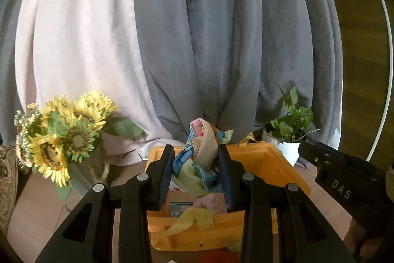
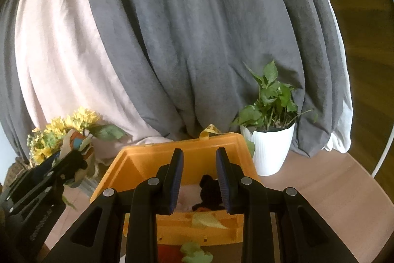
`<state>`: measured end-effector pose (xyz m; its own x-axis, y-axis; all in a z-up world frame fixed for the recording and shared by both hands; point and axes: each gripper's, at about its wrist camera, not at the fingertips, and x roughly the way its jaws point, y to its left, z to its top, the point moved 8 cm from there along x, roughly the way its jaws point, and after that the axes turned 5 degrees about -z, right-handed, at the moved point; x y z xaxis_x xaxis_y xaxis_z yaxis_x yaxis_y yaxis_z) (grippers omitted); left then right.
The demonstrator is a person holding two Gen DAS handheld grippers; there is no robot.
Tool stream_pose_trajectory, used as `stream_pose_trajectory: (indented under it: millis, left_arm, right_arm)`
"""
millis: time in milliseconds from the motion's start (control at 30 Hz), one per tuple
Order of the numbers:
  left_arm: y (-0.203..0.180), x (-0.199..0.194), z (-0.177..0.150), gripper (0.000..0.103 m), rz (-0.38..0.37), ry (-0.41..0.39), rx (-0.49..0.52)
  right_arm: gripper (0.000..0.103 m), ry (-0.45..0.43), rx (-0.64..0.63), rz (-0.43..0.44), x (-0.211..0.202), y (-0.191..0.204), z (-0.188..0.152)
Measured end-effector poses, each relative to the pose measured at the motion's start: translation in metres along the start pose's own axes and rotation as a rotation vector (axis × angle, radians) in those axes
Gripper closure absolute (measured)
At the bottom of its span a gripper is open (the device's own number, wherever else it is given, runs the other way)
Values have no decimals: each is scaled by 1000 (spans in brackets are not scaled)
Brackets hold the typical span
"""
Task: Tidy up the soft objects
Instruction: 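Open the right tool to drop the frog while the left tool drops the cloth into the crate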
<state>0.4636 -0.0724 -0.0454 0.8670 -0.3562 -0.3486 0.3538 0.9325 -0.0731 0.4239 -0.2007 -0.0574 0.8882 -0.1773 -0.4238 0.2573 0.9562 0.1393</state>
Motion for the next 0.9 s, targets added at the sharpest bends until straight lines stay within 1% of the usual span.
stream_pose_trajectory:
  millis: [333,533,567,633,667,700,900]
  left_arm:
    - [6,53,-5,67,-8,58,5]
    - [10,76,-13,67,-4,91,7]
    - [10,78,-14,65,-3,95,8]
    - [12,82,-16,57,8,100,5]
    - [13,82,-16,51,10,100,2]
    - [14,81,-16,47,12,97,2]
    - [19,72,-14,44,48,80,9]
  right_arm:
    - [74,48,5,-7,40,0,-2]
    - [74,85,4,-10,61,1,-8]
    - [74,90,4,-11,63,1,-9]
    - [74,98,4,-12,67,1,-11]
    - [74,100,4,-13,69,1,-12]
    - [74,103,4,-14,71,1,-12]
    - [73,111,7,-8,74,0,-13]
